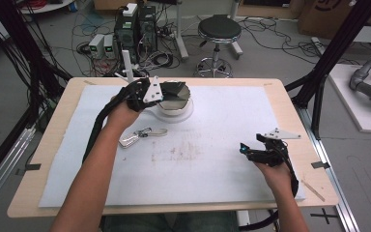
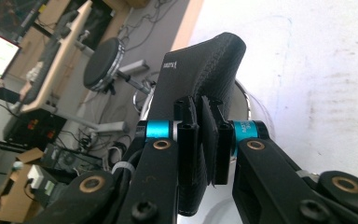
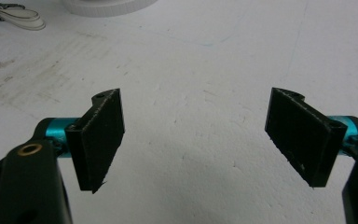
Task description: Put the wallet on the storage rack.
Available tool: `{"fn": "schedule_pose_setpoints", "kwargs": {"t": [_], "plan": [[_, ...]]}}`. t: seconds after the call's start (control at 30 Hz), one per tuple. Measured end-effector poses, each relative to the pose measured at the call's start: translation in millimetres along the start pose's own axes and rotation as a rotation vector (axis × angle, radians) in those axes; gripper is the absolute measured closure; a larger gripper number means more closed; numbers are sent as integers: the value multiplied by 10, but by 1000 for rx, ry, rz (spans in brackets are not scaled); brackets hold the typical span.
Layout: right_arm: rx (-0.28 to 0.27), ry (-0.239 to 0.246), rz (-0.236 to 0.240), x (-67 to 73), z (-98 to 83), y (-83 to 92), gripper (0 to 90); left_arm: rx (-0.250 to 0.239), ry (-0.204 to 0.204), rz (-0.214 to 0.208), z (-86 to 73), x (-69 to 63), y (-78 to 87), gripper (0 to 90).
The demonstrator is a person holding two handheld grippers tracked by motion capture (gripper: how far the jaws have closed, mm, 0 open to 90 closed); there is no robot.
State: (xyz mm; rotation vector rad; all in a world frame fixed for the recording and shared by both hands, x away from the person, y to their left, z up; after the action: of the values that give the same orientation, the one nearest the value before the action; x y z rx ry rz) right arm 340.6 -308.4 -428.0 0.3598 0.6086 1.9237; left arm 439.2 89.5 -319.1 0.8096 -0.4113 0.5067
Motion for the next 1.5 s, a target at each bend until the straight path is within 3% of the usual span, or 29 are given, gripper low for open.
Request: {"fn": "schedule_pose_setpoints", "kwargs": {"t": [0.5, 0.9, 1.0, 1.03, 1.07, 1.1, 1.13, 1.17, 1.2, 1.23, 1.3, 1.5], "plan": [[-4, 0, 10, 17, 1, -13, 202, 64, 26, -52, -39, -39, -303, 843], [-1, 4, 17, 19, -11, -12, 202, 101, 53, -56, -54, -25, -553, 806], [-4, 0, 13, 3, -13, 2, 201, 75, 84, -26, -80, -4, -516, 616], [-4, 0, 13, 3, -13, 2, 201, 68, 91, -15, -93, 4, -492, 616], [-3, -1, 14, -1, -13, 6, 201, 57, 105, -14, -108, 9, -461, 533], [-3, -1, 14, -1, -13, 6, 201, 46, 121, -14, -124, 15, -423, 533], [-5, -3, 13, 2, -10, 7, 202, 17, 149, -9, -159, 16, -336, 474], [-4, -5, 16, 7, -8, 8, 201, 17, 149, -9, -159, 16, -336, 457], [-6, 2, 16, 7, -6, 6, 201, -29, 195, -30, -201, -7, -247, 431], [-6, 3, 15, 11, -2, 7, 201, -29, 195, -30, -201, -7, -247, 416], [-11, 7, 17, 20, 7, 8, 201, -79, 247, -52, -287, -72, -147, 398], [-16, 15, 18, 43, 18, 11, 202, -149, 313, -90, -491, -252, 156, 353]]}}
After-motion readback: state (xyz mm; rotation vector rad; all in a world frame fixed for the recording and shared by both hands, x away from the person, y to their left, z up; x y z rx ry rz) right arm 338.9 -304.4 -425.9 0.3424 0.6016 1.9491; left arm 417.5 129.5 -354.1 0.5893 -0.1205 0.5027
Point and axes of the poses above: each handheld gripper's, and its own axes: y roughly backward along the jaws, z roughly out of its top, x roughly to its left, the point moved 2 cm from there along -y, roughly forward along the jaws, and after that the axes turned 7 degrees about -z, right-handed, at the moved point
